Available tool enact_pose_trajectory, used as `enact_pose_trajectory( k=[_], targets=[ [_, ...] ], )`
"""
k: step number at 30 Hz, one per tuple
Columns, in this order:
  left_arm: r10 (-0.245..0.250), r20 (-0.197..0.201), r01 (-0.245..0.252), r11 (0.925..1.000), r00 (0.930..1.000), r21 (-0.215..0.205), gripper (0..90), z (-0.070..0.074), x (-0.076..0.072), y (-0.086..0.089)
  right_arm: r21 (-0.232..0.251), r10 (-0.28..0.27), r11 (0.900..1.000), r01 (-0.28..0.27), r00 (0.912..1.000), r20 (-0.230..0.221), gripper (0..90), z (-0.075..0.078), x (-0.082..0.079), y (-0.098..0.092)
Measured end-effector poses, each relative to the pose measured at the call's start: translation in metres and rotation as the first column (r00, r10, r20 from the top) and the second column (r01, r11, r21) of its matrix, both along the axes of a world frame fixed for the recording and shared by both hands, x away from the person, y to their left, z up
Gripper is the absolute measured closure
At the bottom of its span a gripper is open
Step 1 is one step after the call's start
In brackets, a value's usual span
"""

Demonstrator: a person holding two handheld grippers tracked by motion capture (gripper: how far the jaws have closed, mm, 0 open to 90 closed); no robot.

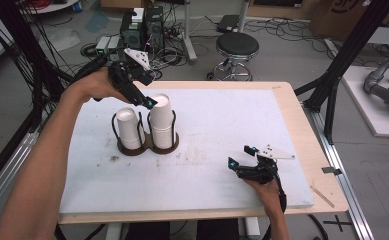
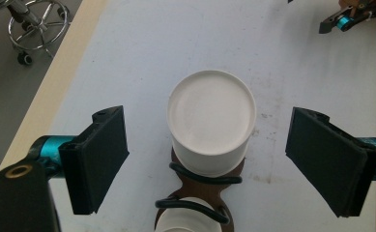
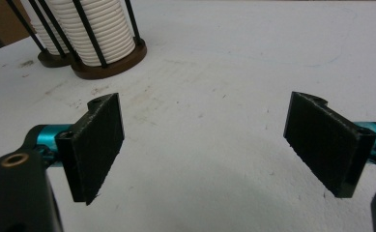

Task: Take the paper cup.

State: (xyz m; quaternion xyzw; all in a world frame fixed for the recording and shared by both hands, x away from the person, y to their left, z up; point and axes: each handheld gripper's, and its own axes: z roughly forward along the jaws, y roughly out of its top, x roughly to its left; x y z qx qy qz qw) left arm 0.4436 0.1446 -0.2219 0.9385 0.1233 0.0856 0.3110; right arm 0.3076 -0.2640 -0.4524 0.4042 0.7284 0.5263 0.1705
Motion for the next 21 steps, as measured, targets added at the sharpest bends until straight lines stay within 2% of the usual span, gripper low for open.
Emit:
enact_pose_trajectory(
  k=[1, 5, 10, 11, 15, 18, 21],
  targets=[
    [0.000, 0.000, 0.000, 1.0000, 1.0000, 0.000, 15.2, 0.000, 0.000, 0.000, 0.000, 0.000, 1.000, 0.000, 1.0000, 0.000, 14.8, 0.000, 0.000, 0.000],
    [0.002, -0.006, -0.002, 0.9974, 1.0000, 0.072, 17.7, -0.003, 0.003, -0.009, -0.004, -0.004, 1.000, 0.004, 1.0000, 0.000, 14.8, 0.000, -0.001, 0.001],
    [-0.012, -0.011, 0.013, 0.9953, 0.9999, 0.096, 18.1, 0.000, 0.005, -0.022, -0.002, -0.003, 1.000, 0.003, 1.0000, 0.007, 14.8, 0.000, -0.001, 0.000],
    [-0.016, -0.017, 0.018, 0.9927, 0.9997, 0.119, 18.1, -0.001, 0.007, -0.028, -0.002, -0.001, 1.000, 0.001, 1.0000, 0.005, 14.8, 0.000, -0.001, 0.000],
    [-0.012, -0.024, 0.016, 0.9905, 0.9996, 0.137, 18.1, -0.003, 0.009, -0.033, -0.003, -0.001, 1.000, 0.001, 1.0000, 0.003, 14.8, 0.000, -0.001, 0.001],
    [0.009, -0.038, -0.002, 0.9813, 0.9992, 0.192, 18.1, -0.010, 0.013, -0.036, -0.004, 0.002, 1.000, -0.002, 1.0000, 0.007, 14.8, 0.000, -0.001, 0.000],
    [0.029, -0.044, -0.019, 0.9767, 0.9986, 0.214, 18.0, -0.012, 0.014, -0.036, -0.002, 0.001, 1.000, -0.001, 1.0000, 0.003, 14.8, 0.000, -0.001, 0.000]
  ],
)
